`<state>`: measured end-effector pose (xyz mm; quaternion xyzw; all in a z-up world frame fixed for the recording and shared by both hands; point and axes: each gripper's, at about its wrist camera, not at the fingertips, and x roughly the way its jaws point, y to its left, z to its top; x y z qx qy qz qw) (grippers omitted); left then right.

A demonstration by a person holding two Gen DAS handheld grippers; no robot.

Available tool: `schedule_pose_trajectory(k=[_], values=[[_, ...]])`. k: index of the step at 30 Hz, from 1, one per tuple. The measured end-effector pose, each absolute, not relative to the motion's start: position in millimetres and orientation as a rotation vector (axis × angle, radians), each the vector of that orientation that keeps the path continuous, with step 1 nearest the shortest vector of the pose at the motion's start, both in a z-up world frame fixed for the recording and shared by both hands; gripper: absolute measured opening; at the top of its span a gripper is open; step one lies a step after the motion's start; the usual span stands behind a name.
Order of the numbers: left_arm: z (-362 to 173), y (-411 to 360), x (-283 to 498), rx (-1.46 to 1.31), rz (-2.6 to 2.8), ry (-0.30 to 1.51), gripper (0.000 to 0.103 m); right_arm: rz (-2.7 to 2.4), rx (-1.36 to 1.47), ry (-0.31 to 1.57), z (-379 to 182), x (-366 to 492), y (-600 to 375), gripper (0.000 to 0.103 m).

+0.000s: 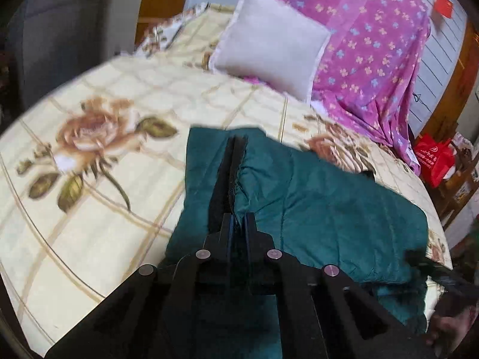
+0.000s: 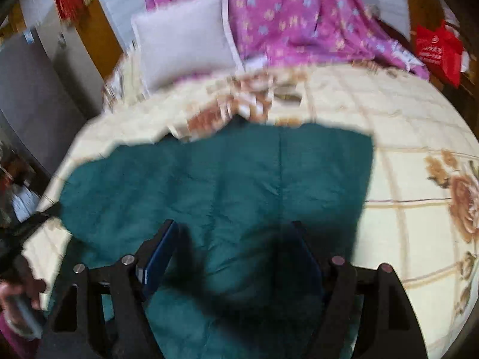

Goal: Fold large clothes

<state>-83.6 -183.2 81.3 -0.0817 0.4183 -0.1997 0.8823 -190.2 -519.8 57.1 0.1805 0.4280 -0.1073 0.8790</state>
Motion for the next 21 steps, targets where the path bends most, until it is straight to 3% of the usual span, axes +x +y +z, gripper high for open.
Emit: schedule_pose_trajectory(k=[2,8,9,14,21], values=[[85.0,-176.3,-84.0,-0.205,-0.422,0.879,0.000,-0.242,0.313,0.897,53.8,-183.8,-513.2,0.079],[131.3,-172.4,-98.7,-0.203,-0.416,0.694,0.037,-0.256,0.282,0.784,106.8,-209.7,-524.3,0.079],[135.3,-177.1,-99.3,-0.194,-0.428,0.672,0.040,-0.265,0.279,0.766,114.4,-212.3,-527.4,0.079],[118.8,-218.6,-84.3,-0.090,-0.431,0.723,0.041,-0.269,0.272,0.769,119.6,-192.4,-533.2,0.079],[55.6,-252.7,-55.8,0.060,-0.349,0.882,0.041,-0.300,0.234,0.853,59.9,-140.1,-523.8,0.080]])
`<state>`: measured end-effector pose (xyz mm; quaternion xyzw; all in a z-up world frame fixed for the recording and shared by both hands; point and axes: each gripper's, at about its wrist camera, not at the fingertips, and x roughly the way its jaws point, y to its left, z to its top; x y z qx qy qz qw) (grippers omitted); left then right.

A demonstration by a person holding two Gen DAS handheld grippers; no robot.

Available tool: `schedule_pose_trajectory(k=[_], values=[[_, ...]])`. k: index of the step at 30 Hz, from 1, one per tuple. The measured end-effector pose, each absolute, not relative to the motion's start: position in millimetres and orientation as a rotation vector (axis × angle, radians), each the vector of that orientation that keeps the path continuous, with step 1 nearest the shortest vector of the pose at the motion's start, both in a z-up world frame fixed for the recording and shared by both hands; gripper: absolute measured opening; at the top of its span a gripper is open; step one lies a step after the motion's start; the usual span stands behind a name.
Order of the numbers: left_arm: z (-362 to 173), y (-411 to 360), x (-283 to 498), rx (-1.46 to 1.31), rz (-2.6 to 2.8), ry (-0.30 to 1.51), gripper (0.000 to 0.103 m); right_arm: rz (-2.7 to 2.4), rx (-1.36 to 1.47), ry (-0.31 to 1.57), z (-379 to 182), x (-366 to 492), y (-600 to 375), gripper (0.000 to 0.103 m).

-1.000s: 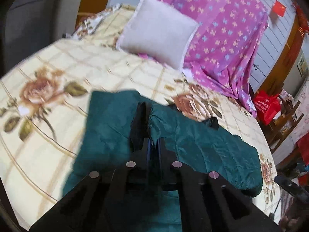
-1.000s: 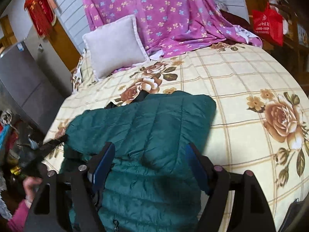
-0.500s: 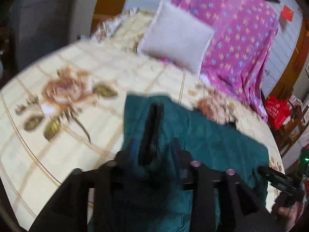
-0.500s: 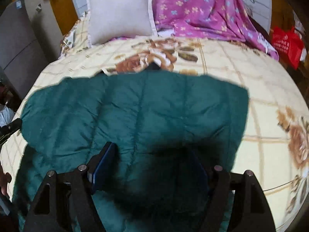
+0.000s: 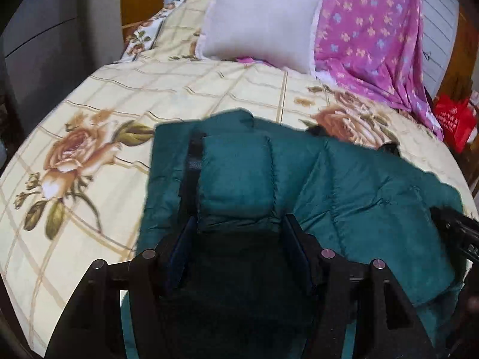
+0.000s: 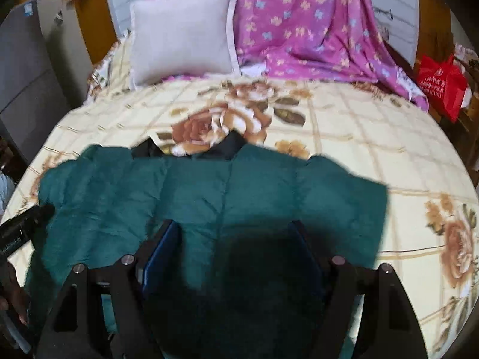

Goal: Fold large clothes

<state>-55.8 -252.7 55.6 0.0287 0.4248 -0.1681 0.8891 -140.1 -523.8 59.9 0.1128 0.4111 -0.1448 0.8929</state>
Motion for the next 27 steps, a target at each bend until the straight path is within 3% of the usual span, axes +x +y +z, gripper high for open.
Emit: schedule_pose_trajectory(k=[6,15,23,27], values=[[48.3,-259.6,-51.7,0.099,-0.341,0.886,0.043,-0.351,0.208,0.887,42.5,-120.1,-531.0,0.084],[48.7,-257.6,-50.9,0.091,-0.344,0.881,0.043,-0.271,0.130,0.826,89.4,-177.7,-488.8,0.084],[47.9,-258.7,-53.6,0.093,-0.331,0.873,0.045,-0.292,0.083,0.908,46.4,-187.3,-482.5,0.084],[47.9,-259.1,-53.7,0.089,-0.332,0.872,0.045,-0.286,0.042,0.928,51.5,-188.3,-476.5,0.084]])
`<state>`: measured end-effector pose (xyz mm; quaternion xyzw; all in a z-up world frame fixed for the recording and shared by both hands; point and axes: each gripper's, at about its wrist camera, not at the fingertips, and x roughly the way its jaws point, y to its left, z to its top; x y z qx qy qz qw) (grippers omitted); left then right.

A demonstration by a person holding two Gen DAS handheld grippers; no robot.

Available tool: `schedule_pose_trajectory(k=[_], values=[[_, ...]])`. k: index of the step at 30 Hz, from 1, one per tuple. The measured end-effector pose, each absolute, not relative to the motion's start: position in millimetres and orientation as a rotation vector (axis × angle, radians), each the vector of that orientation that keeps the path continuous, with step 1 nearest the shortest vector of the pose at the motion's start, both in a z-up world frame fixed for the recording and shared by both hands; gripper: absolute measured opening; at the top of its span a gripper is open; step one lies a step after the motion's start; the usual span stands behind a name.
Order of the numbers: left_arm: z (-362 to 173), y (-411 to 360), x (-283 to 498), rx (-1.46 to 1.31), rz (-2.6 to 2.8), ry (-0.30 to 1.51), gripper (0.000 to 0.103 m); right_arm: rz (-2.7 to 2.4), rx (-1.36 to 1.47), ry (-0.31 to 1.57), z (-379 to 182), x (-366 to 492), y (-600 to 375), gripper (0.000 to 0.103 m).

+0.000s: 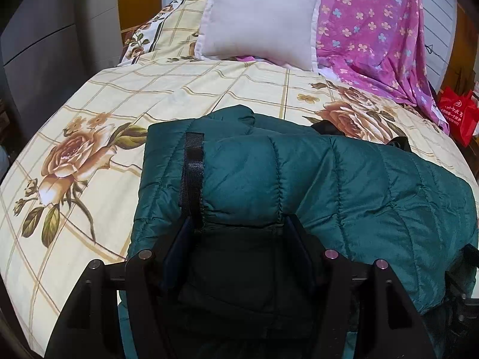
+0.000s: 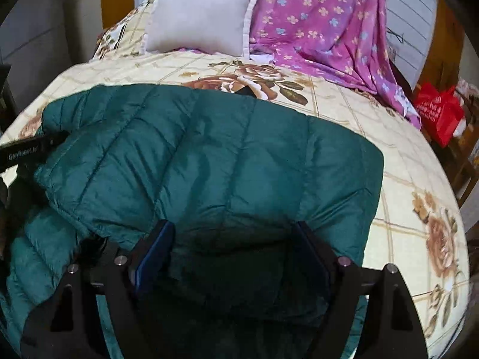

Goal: Fold large clothes

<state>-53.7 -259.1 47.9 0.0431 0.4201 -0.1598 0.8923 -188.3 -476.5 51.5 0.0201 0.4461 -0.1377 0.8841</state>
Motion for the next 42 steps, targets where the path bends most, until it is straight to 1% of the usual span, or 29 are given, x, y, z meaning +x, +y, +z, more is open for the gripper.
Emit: schedule_pose_trajectory(k=[2,5,8,13,20,24,29,31,34,36,39,42], values=[[47.9,-259.0,-53.8,0.090,-0.331,0.871,0.045,-0.276,0.071,0.914,60.8,-193.8,-480.2,0.084],[47.5,-259.0,-53.0,0.085,-0.329,0.873,0.045,-0.287,0.144,0.824,83.0,-208.0,-493.4,0.084],[47.3,-260.3,-50.6,0.084,-0.322,0.883,0.046,-0.334,0.186,0.785,93.2,-208.9,-510.8,0.084],[47.1,-261.9,-49.0,0.087,-0.312,0.881,0.047,-0.380,0.259,0.798,81.8,-195.4,-539.3,0.084],[45.8,-270.2,-46.0,0.112,-0.310,0.872,0.049,-0.410,0.181,0.894,45.5,-163.2,-553.0,0.084],[45.3,-271.4,-45.6,0.118,-0.309,0.871,0.049,-0.417,0.203,0.896,59.1,-169.2,-553.8,0.084],[44.9,-272.1,-47.2,0.114,-0.310,0.857,0.050,-0.360,0.190,0.810,86.4,-207.5,-528.8,0.084],[45.1,-272.8,-49.4,0.118,-0.304,0.846,0.050,-0.353,0.146,0.824,82.1,-213.5,-516.5,0.084],[47.6,-270.6,-53.8,0.113,-0.303,0.832,0.051,-0.380,0.096,0.910,56.2,-204.1,-513.3,0.084],[53.4,-263.7,-56.3,0.079,-0.313,0.843,0.051,-0.385,0.105,0.901,51.6,-200.4,-515.6,0.084],[67.7,-246.8,-62.9,0.016,-0.326,0.838,0.051,-0.369,0.163,0.865,68.9,-209.5,-517.8,0.084],[80.3,-235.1,-74.7,0.016,-0.335,0.817,0.051,-0.357,0.218,0.809,88.6,-232.2,-517.1,0.085]])
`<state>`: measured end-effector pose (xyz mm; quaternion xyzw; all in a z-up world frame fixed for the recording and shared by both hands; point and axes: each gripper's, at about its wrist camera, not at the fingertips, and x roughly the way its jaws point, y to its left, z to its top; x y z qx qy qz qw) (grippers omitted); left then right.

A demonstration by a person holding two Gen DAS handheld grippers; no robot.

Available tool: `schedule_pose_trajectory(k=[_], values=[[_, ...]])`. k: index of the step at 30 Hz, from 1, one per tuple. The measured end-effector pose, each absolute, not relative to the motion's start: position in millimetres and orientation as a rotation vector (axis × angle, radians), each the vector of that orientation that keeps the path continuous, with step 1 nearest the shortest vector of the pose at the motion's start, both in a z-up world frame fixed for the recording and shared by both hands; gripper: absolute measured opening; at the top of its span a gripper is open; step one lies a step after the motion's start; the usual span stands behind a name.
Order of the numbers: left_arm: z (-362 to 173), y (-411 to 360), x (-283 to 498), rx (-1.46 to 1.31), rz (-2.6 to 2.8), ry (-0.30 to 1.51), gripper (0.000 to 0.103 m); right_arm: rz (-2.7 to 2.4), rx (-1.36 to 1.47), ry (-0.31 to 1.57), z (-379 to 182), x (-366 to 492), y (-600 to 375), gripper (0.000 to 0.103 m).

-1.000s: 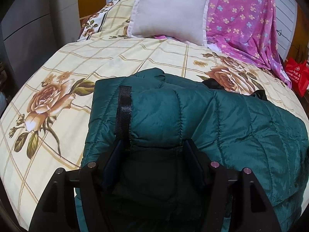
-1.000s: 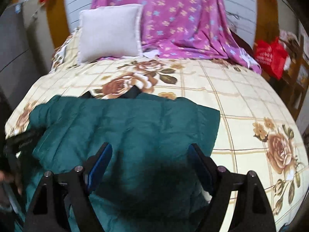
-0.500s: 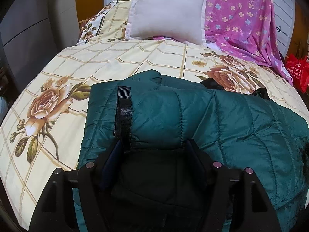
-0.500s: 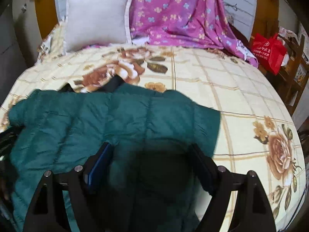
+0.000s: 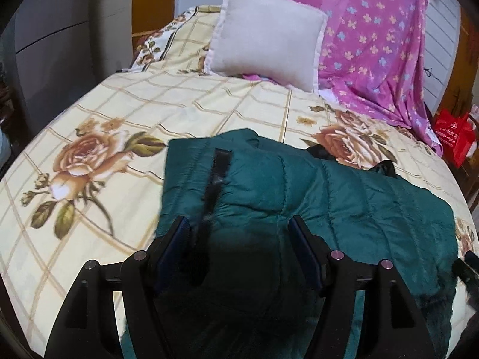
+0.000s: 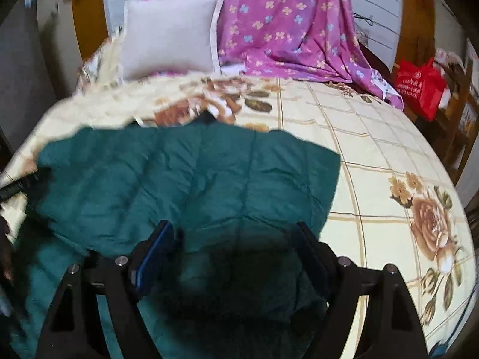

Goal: Fold large clothes

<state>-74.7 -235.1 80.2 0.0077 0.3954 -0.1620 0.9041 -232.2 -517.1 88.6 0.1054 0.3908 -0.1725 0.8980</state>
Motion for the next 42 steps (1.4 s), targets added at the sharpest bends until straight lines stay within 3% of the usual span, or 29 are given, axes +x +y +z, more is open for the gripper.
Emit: schedule_pose_trajectory(k=[11,42], values=[[92.0,-209.3,-137.3,0.083,-0.366,0.811,0.051,-0.330,0.372,0.865,87.9,-299.2,-512.0,0.086],[91.0,-153.6,-250.2,0.116,-0.384,0.826,0.051,-0.316,0.321,0.855,90.5,-405.5,-439.2,0.086]])
